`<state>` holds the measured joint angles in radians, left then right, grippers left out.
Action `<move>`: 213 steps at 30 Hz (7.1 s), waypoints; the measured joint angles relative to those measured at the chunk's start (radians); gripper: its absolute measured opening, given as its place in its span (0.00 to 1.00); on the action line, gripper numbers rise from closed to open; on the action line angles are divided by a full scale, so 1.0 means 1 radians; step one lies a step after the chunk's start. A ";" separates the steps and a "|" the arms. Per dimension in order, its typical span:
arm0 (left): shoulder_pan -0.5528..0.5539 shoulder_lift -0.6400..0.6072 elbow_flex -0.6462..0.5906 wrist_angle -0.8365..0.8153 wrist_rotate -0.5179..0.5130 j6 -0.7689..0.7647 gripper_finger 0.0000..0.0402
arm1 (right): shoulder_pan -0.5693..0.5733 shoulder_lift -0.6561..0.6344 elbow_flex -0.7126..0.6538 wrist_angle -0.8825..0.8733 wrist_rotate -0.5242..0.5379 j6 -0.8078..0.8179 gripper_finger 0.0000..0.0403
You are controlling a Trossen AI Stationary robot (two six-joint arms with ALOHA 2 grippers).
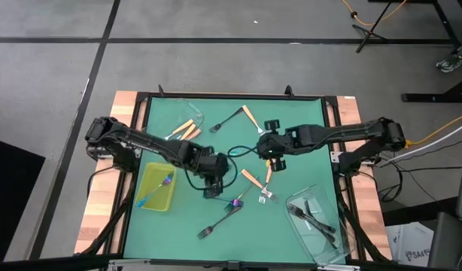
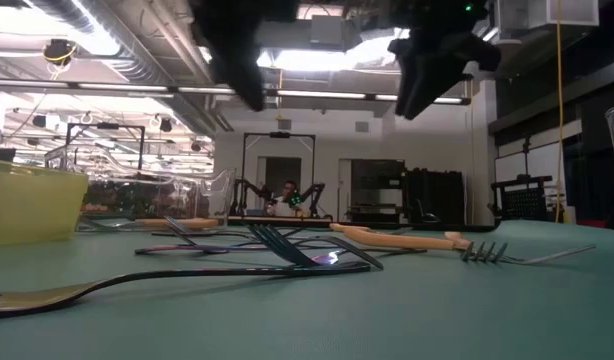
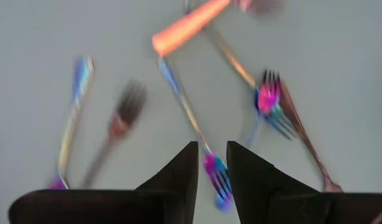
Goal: Sort silverware by color (type)
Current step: Put the orange fork in the top transparent bin
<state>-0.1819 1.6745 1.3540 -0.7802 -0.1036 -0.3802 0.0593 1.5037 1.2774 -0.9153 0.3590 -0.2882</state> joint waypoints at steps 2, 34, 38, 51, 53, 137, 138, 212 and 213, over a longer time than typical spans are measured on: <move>0.026 0.000 0.000 0.058 -0.001 0.097 0.19 | 0.000 -0.022 0.000 -0.028 0.000 0.031 0.31; 0.198 0.188 0.000 0.605 0.217 0.689 0.19 | -0.001 -0.062 0.000 -0.081 -0.019 0.138 0.31; 0.197 0.261 0.000 0.644 0.275 0.689 0.19 | -0.001 -0.062 0.000 -0.081 -0.013 0.138 0.31; 0.192 0.416 -0.001 0.775 0.378 0.679 0.19 | -0.001 -0.062 0.000 -0.073 -0.012 0.139 0.31; 0.187 0.420 -0.001 0.784 0.376 0.679 0.19 | -0.001 -0.062 0.000 -0.073 -0.012 0.139 0.31; 0.168 0.555 0.000 0.941 0.326 0.724 0.12 | 0.000 -0.062 0.000 -0.070 -0.020 0.191 0.31; 0.168 0.555 0.000 0.941 0.326 0.724 0.12 | 0.000 -0.062 0.000 -0.070 -0.020 0.191 0.31; 0.190 -0.072 -0.001 -0.500 -0.628 0.825 0.12 | -0.127 -0.326 0.000 -0.047 -0.092 0.126 0.31; 0.190 -0.071 -0.001 -0.513 -0.634 0.824 0.12 | -0.126 -0.326 0.000 -0.044 -0.098 0.126 0.31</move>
<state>0.0082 1.6032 1.3533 -1.2927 -0.7379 0.4442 -0.0664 1.1778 1.2778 -0.9589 0.2608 -0.1627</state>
